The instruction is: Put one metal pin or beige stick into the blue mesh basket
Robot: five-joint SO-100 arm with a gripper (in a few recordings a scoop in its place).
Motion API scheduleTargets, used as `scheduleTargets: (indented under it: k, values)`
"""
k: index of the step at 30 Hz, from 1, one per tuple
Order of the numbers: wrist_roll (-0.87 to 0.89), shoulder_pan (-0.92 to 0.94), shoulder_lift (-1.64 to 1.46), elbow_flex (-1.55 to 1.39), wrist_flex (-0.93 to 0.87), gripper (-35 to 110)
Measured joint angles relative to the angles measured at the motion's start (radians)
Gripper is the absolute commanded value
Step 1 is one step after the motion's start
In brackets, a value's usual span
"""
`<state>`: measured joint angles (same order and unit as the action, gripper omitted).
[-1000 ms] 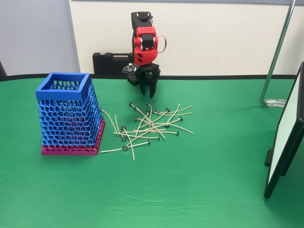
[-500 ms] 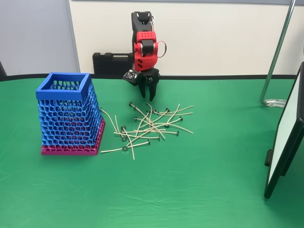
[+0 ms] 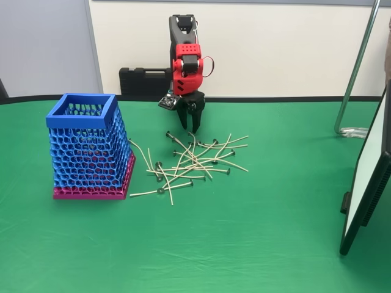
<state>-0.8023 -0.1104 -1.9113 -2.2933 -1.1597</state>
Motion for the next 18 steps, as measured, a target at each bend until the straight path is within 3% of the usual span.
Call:
scheduleTargets:
  k: [18]
  values:
    - [0.011, 0.012, 0.058, 0.026, 0.028, 13]
